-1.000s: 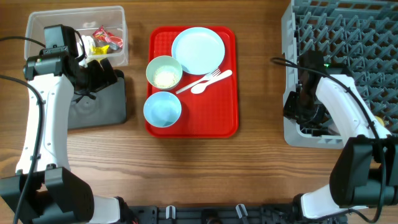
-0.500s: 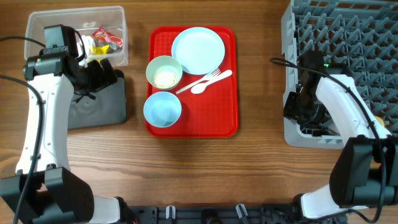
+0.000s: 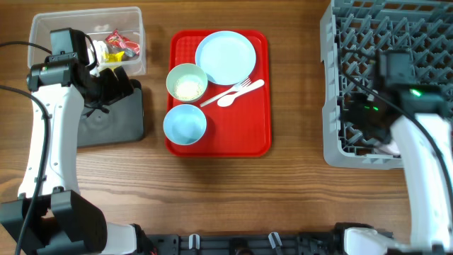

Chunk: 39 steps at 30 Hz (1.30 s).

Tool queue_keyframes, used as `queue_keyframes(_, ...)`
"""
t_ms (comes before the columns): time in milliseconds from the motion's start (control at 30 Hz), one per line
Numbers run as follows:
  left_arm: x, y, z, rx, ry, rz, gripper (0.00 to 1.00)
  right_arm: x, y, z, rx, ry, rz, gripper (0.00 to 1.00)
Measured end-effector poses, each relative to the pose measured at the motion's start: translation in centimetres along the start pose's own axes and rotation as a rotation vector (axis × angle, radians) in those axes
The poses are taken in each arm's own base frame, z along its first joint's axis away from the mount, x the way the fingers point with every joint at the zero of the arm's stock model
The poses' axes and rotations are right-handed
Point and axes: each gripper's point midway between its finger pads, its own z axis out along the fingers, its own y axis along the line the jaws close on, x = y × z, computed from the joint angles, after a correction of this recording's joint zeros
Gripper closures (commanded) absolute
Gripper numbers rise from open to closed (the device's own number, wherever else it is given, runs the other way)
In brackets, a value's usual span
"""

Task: Sort waste into correct bins and load items into the dishwasher rack

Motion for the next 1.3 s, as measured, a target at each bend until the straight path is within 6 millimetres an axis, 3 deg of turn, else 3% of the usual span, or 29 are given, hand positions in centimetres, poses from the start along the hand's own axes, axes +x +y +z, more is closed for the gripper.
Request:
queue_keyframes(100, 0.0, 0.0, 0.0, 0.000, -0.001, 0.000, 0.00, -0.5, -4.0, -1.2, 0.088, -0.046, 0.137, 0.00)
queue_keyframes(233, -0.2, -0.1, 0.0, 0.003, -0.008, 0.000, 0.00, -1.5, -8.6, -1.1, 0.180, -0.065, 0.302, 0.01)
queue_keyframes(433, -0.2, -0.1, 0.0, 0.003, -0.010, 0.000, 0.00, -3.3, -12.2, -0.2, 0.203, -0.095, 0.447, 0.00)
queue_keyframes(633, -0.3, -0.1, 0.0, 0.003, -0.010, 0.000, 0.00, -3.9, -13.3, 1.7, 0.218, -0.053, 0.476, 0.00)
queue_keyframes(1000, -0.3, -0.1, 0.0, 0.003, -0.010, 0.000, 0.00, -5.3, -13.2, 6.5, 0.239, 0.025, 0.462, 0.01)
queue_keyframes(1300, -0.2, -0.1, 0.0, 0.003, -0.008, 0.000, 0.00, -5.8, -13.2, 7.7, 0.246, 0.031, 0.458, 0.04)
